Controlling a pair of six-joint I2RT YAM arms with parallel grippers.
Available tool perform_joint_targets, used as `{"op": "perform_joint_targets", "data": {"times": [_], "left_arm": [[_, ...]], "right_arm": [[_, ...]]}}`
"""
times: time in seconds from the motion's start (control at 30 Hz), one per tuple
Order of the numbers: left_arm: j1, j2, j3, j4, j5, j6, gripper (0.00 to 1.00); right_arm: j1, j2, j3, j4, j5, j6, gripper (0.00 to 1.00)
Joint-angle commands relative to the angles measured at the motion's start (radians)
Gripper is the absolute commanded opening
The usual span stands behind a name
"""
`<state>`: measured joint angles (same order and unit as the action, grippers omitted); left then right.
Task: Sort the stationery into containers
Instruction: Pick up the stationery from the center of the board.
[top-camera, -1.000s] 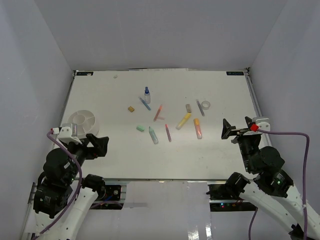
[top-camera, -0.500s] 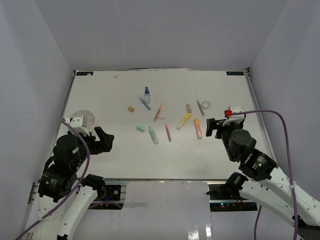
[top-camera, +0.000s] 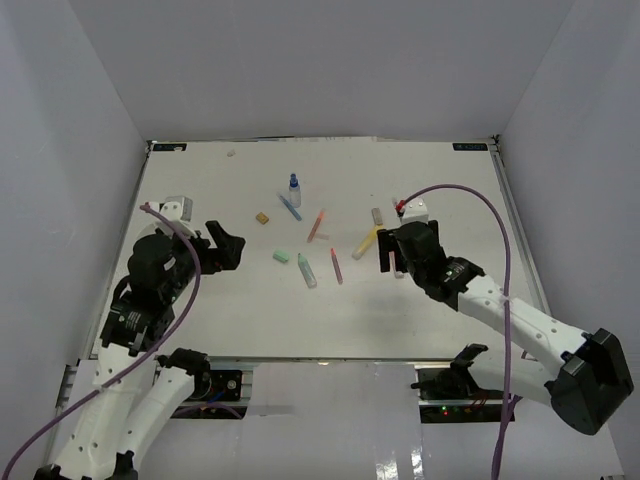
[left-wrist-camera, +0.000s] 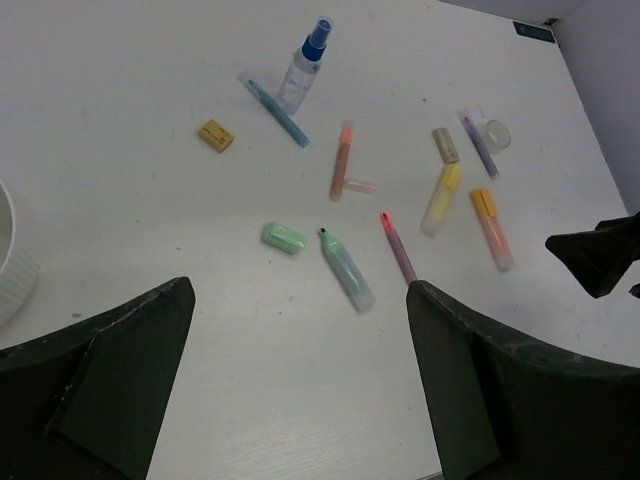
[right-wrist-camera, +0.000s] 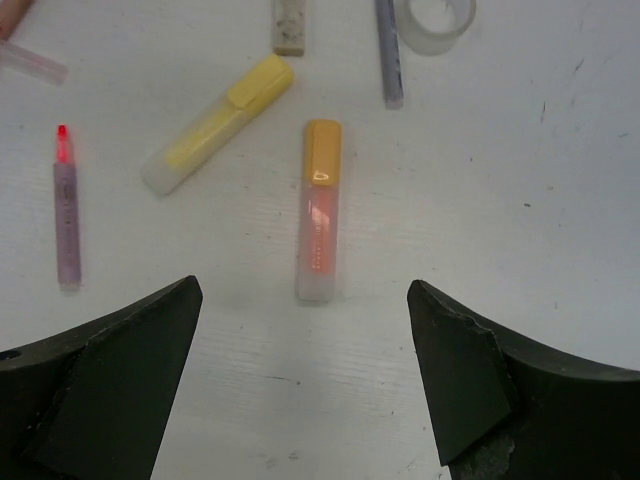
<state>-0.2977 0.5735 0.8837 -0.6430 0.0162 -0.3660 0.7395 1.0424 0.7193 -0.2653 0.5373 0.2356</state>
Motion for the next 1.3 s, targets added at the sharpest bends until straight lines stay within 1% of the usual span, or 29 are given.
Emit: {"op": "perform_joint_targets", "data": {"times": [0.0,0.1,0.27,0.4,0.5,0.7,0.83,0.9,1.1,1.27], "left_arm": [[-0.004,0.092,-0.048,0.144,0.056,-0.001,0.98],[-0.006,0.143,-0.064,0.174,0.056,0.009,0.98],[-0.004,0.195,-0.132,0.235,0.07,0.004,0.98],[-0.004,0.203,-0.193,0.253,0.09,0.009,0.98],[-0.004,0.206,-0.201,0.249,0.082,0.024,0.98],[-0.004,0.2,-0.206,0.247,0.087,0.029,0.98],[-0.004,0.203,-0.206,0.25,0.082,0.03,0.98],[-0.004,0.21,-0.206,0.25,0.087,0.032,0.98],[-0.006,0.21,-0.207,0.247,0.088,0.033,0.98],[-0.006,0.207,-0.206,0.247,0.088,0.035,0.98]], "right_arm": [[-0.11,0.072,0.048,0.032,-0.12,0.068,0.9],[-0.178,0.14,0.057,0.066,-0.18,0.067,0.91],[-0.245,0.254,0.088,0.08,-0.204,0.064,0.93],[-0.272,0.318,0.124,0.089,-0.218,0.06,0.95],[-0.287,0.361,0.143,0.092,-0.221,0.056,0.98],[-0.304,0.432,0.163,0.093,-0.244,0.042,0.99],[-0.344,0.467,0.206,0.094,-0.244,0.034,1.0],[-0.373,0.481,0.241,0.094,-0.241,0.031,0.95],[-0.449,0.559,0.359,0.094,-0.244,0.036,0.91],[-0.497,0.648,0.451,0.092,-0.244,0.048,0.86]]}}
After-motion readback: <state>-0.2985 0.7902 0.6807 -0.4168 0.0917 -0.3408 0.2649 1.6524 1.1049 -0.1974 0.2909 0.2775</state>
